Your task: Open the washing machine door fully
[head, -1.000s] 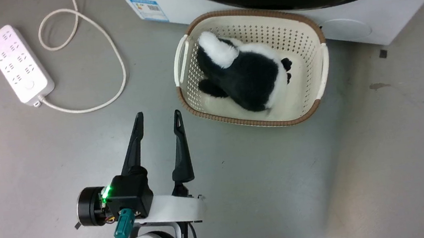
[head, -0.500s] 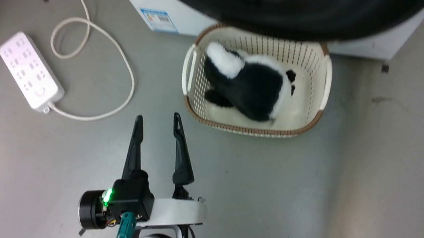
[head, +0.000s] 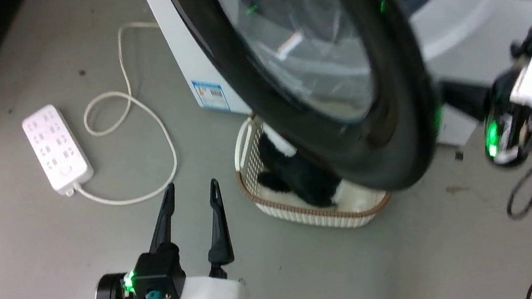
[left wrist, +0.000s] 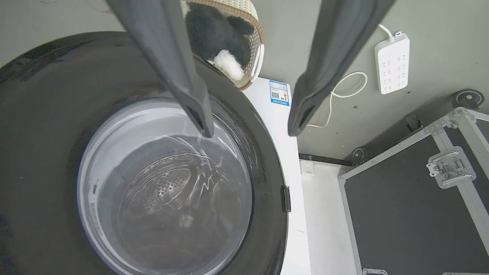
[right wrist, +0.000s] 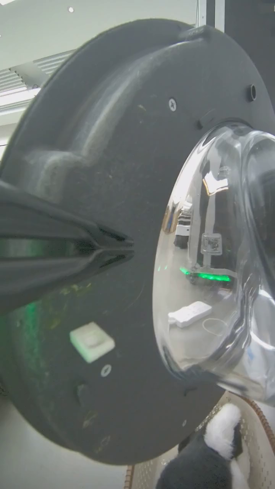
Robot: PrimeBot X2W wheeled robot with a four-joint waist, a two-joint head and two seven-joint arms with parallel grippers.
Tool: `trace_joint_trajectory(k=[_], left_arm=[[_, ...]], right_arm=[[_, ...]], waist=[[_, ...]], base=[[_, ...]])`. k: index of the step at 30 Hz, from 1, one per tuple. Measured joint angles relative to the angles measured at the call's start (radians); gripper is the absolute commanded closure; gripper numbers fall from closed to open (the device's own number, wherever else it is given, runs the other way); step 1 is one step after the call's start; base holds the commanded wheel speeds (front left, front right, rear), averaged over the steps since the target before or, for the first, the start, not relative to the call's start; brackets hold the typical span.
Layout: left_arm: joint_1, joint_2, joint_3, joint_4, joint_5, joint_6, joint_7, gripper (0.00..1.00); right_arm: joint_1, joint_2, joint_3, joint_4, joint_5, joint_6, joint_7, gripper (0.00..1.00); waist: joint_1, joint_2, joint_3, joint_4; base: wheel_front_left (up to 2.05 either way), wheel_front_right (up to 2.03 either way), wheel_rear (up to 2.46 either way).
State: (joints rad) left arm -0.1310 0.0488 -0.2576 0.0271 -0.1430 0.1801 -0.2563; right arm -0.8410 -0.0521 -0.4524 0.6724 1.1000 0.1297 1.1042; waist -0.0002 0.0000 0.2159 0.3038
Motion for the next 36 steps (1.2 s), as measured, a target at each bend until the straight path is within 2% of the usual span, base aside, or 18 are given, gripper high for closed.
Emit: trace_joint_trajectory(k=[3,6,12,16,17,18,21,23,26,29,31,34,36], left_arm=[[0.021,0.000,0.004,0.010,0.001,-0.012,0.000,0.00],[0.046,0.000,0.003,0.018,0.010,-0.028,0.000,0.00],[0.079,0.000,0.004,0.033,0.011,-0.043,0.000,0.00],[0.093,0.000,0.005,0.045,0.010,-0.054,0.000,0.00],[0.097,0.000,0.009,0.048,0.008,-0.060,0.000,0.00],[0.102,0.000,0.013,0.049,0.006,-0.061,0.000,0.00],[0.116,0.000,0.035,0.051,-0.004,-0.073,0.000,0.00],[0.116,0.000,0.052,0.052,-0.011,-0.080,0.000,0.00],[0.117,0.000,0.080,0.053,-0.029,-0.096,0.000,0.00],[0.118,0.000,0.109,0.053,-0.040,-0.105,0.000,0.00],[0.118,0.000,0.121,0.052,-0.044,-0.113,0.000,0.00],[0.119,0.000,0.140,0.052,-0.044,-0.121,0.000,0.00],[0.123,0.000,0.150,0.052,-0.044,-0.122,0.000,0.00]], right_arm=[[0.081,-0.002,0.049,-0.020,0.066,0.000,0.027,1.00],[0.142,-0.009,0.176,-0.018,0.196,0.000,0.006,1.00],[0.248,-0.002,0.463,-0.114,0.407,0.000,-0.121,1.00],[0.304,0.001,0.569,-0.174,0.437,0.000,-0.214,1.00],[0.320,0.001,0.573,-0.181,0.441,0.000,-0.247,0.58],[0.331,0.001,0.575,-0.188,0.449,0.000,-0.272,0.00],[0.347,0.001,0.567,-0.241,0.431,0.000,-0.347,0.00],[0.357,-0.014,0.552,-0.309,0.375,0.000,-0.420,0.00],[0.408,-0.073,0.535,-0.439,0.225,0.000,-0.571,0.00],[0.469,-0.163,0.556,-0.591,-0.009,0.000,-0.779,0.00],[0.508,-0.249,0.603,-0.667,-0.199,0.000,-0.926,0.00],[0.577,-0.331,0.623,-0.687,-0.454,0.000,-1.138,0.00],[0.630,-0.340,0.602,-0.675,-0.602,0.000,-1.246,0.00]], waist=[[-0.0001,0.0000,-0.037,0.003],[0.0000,0.0000,-0.070,0.007],[0.0000,0.0000,-0.110,0.010],[0.0002,0.0000,-0.131,0.007],[0.0002,0.0000,-0.139,0.006],[0.0001,0.0001,-0.147,0.005],[0.0001,0.0000,-0.162,-0.008],[0.0002,0.0000,-0.169,-0.022],[0.0002,0.0000,-0.184,-0.044],[0.0002,0.0000,-0.196,-0.072],[0.0002,0.0000,-0.202,-0.090],[0.0002,0.0000,-0.214,-0.117],[0.0001,0.0000,-0.221,-0.136]], base=[[0.00,0.00,0.00],[0.00,0.00,0.00],[0.00,0.00,0.00],[0.00,0.00,0.00],[0.00,0.00,0.00],[0.00,0.00,0.00],[0.00,0.00,0.00],[0.00,0.00,0.00],[0.00,0.00,0.00],[0.00,0.00,0.00],[0.00,0.00,0.00],[0.00,0.00,0.00],[0.00,0.00,0.00]])
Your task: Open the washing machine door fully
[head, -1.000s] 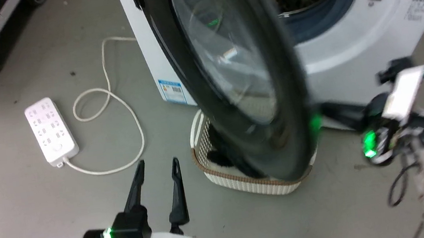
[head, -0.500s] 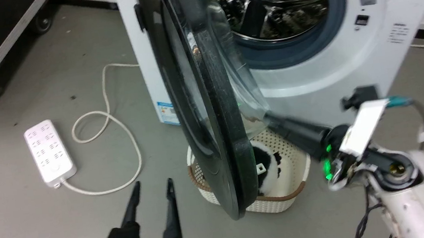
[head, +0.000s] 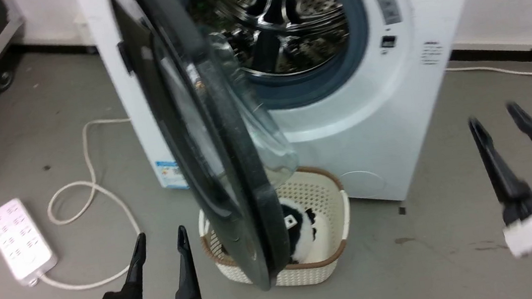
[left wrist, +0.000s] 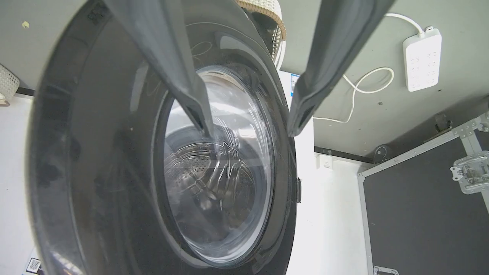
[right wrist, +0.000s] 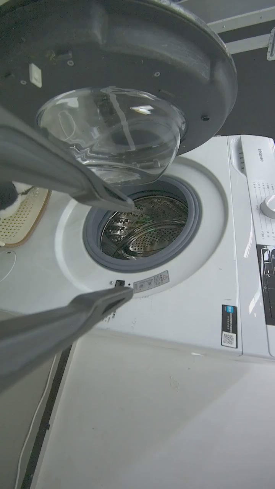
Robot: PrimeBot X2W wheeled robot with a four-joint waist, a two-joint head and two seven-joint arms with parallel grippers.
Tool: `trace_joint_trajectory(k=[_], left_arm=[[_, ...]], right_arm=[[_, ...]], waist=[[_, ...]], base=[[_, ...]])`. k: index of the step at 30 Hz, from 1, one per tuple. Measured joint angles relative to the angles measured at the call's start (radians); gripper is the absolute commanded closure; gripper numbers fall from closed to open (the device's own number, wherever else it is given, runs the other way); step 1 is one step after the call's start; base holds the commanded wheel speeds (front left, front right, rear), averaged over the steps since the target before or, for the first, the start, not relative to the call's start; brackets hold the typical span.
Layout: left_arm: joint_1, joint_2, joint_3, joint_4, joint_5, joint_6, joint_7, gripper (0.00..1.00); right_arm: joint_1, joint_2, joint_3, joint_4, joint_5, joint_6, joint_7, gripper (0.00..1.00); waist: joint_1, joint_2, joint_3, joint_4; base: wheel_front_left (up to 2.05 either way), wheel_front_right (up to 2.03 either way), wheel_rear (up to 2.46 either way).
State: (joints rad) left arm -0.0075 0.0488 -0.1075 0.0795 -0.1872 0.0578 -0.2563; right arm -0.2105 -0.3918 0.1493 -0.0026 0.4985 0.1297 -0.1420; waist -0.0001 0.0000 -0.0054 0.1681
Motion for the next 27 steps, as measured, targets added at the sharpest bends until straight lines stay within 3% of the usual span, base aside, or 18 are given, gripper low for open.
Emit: trace_joint_trajectory(k=[4,10,14,20,21,22,27], left_arm=[[0.014,0.000,0.015,-0.001,-0.001,-0.009,0.000,0.00],[0.030,0.000,0.015,0.004,0.024,-0.027,0.000,0.00],[0.039,0.000,0.014,0.015,0.050,-0.031,0.000,0.00],[0.052,0.000,0.003,0.052,0.098,-0.036,0.000,0.00],[0.052,0.000,0.003,0.054,0.098,-0.034,0.000,0.12],[0.052,0.000,0.002,0.055,0.098,-0.034,0.000,1.00],[0.051,0.000,0.001,0.065,0.105,-0.040,0.000,1.00]], right_arm=[[0.107,0.062,-0.083,0.018,-0.210,0.000,-0.091,0.00],[0.257,0.214,-0.175,-0.001,-0.419,0.000,-0.111,0.00],[0.303,0.286,-0.173,-0.007,-0.449,0.000,-0.115,0.00],[0.322,0.310,-0.165,-0.009,-0.455,0.000,-0.115,0.00],[0.321,0.313,-0.165,-0.010,-0.455,0.000,-0.115,0.00],[0.321,0.314,-0.167,-0.010,-0.454,0.000,-0.115,0.00],[0.320,0.318,-0.171,-0.015,-0.449,0.000,-0.115,0.00]], waist=[[0.0000,0.0000,-0.012,-0.034],[0.0000,0.0000,-0.015,-0.070],[0.0001,0.0000,-0.012,-0.094],[0.0001,0.0000,-0.007,-0.110],[0.0002,0.0000,-0.005,-0.112],[0.0001,0.0000,-0.004,-0.113],[0.0001,0.0000,0.002,-0.116]], base=[[0.00,0.00,0.00],[0.00,0.00,0.00],[0.00,0.00,0.00],[0.00,0.00,0.00],[0.00,0.00,0.00],[0.00,0.00,0.00],[0.00,0.00,0.00]])
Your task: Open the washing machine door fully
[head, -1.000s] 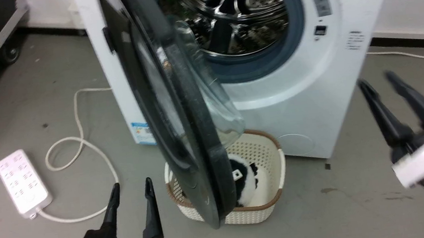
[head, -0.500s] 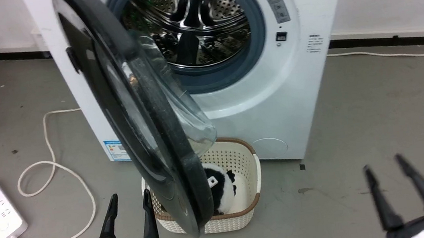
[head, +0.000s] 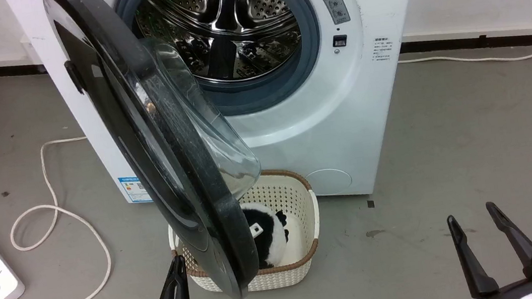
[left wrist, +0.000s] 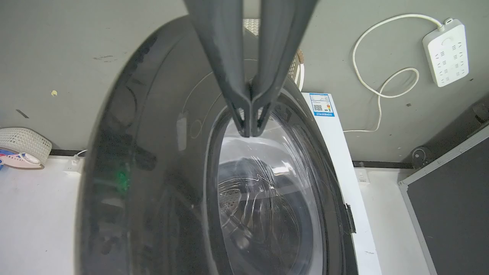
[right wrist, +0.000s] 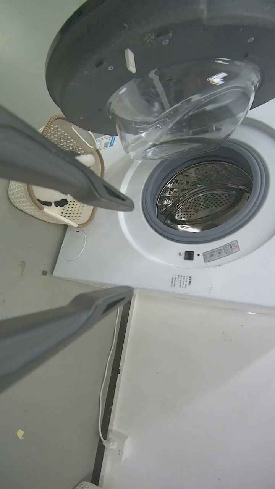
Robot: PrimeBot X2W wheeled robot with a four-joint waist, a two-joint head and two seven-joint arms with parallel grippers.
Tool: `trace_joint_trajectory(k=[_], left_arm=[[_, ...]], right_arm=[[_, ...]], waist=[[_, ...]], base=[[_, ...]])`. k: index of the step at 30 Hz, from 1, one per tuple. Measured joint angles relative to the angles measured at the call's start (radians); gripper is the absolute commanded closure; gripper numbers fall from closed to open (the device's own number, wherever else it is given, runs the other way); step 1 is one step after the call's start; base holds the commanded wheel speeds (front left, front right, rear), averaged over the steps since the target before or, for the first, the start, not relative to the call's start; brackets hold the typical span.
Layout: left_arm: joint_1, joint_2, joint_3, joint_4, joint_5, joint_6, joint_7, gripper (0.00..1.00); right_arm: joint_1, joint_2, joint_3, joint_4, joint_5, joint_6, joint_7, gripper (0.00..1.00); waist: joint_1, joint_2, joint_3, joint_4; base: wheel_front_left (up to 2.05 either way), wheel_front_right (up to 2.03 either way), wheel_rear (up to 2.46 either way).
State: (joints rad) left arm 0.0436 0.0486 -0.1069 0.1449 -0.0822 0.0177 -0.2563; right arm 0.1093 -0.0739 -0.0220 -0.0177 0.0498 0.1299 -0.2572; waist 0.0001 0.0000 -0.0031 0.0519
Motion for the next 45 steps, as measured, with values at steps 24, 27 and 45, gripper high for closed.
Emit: trace_joint_trajectory(k=[24,27,45], left_arm=[[-0.147,0.000,-0.079,-0.518,-0.126,0.085,-0.001,1.00],[-0.144,0.000,-0.156,-0.446,-0.103,0.067,-0.001,1.00],[-0.168,0.000,-0.324,0.053,-0.177,0.115,0.022,1.00]], right_arm=[[-0.015,0.009,0.006,0.000,0.059,0.000,0.000,0.00],[-0.016,0.009,0.009,0.000,0.064,0.000,0.000,0.00],[-0.036,0.007,0.015,0.004,0.080,0.000,0.000,0.00]], waist=[[0.0000,0.0000,-0.001,-0.012],[0.0000,0.0000,0.005,-0.018],[0.0000,0.0000,0.056,-0.018]], base=[[0.00,0.00,0.00],[0.00,0.00,0.00],[0.00,0.00,0.00]])
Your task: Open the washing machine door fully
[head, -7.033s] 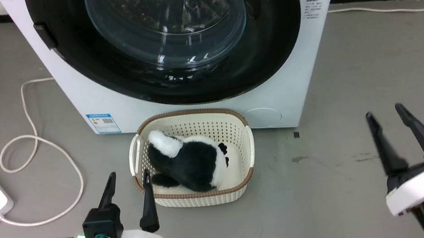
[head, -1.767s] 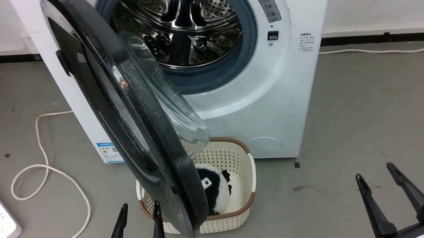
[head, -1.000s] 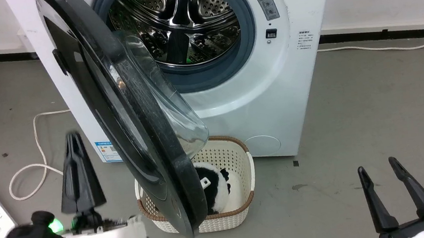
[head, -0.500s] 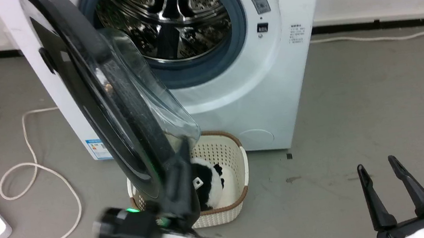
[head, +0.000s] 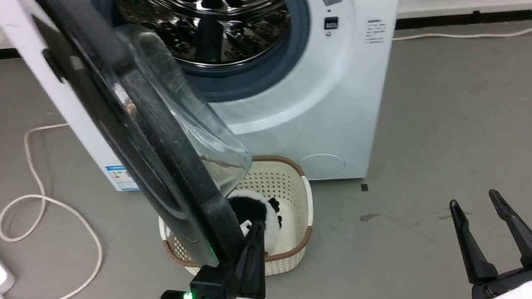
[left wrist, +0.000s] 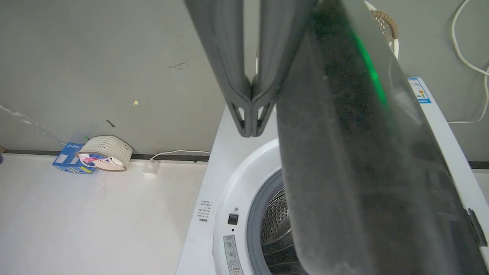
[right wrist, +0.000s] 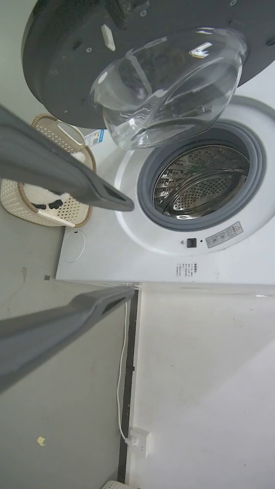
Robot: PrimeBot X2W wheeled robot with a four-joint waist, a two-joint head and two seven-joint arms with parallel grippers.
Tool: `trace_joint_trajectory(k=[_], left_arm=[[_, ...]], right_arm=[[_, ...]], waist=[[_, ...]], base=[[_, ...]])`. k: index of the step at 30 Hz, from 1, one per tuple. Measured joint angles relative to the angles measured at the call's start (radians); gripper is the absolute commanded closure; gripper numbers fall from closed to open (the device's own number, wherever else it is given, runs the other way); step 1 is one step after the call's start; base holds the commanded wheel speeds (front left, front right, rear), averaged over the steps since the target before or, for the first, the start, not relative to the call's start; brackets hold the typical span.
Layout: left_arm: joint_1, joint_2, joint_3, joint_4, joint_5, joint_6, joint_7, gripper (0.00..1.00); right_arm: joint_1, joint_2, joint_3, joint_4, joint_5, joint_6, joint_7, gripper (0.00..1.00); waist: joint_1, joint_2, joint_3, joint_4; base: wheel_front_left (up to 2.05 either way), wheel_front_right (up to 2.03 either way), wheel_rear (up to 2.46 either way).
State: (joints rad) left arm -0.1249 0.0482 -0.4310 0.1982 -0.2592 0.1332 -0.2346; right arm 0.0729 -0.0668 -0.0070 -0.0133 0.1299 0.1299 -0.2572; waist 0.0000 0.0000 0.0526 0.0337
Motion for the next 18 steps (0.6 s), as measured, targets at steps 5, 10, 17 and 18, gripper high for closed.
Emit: trace_joint_trajectory(k=[5,10,17,18], left_arm=[[0.023,-0.001,0.024,0.027,-0.010,-0.004,-0.014,1.00],[0.063,0.021,0.070,0.010,-0.021,0.007,-0.022,1.00],[0.066,0.071,0.193,-0.038,-0.040,0.023,-0.022,1.00],[0.044,0.102,0.248,-0.022,-0.063,0.025,-0.022,1.00]], right_arm=[[0.011,-0.003,-0.005,0.006,0.003,0.000,0.000,0.00],[0.030,-0.002,0.005,0.009,0.004,0.000,0.000,0.00],[0.023,-0.012,0.045,0.001,0.003,0.000,0.000,0.00],[0.020,-0.033,0.059,0.002,0.003,0.000,0.000,0.00]], waist=[[0.0000,0.0000,-0.033,0.068],[-0.0002,0.0000,-0.056,0.148],[-0.0002,0.0000,-0.035,0.289],[0.0001,0.0000,0.004,0.310]], base=[[0.00,0.00,0.00],[0.00,0.00,0.00],[0.00,0.00,0.00],[0.00,0.00,0.00]])
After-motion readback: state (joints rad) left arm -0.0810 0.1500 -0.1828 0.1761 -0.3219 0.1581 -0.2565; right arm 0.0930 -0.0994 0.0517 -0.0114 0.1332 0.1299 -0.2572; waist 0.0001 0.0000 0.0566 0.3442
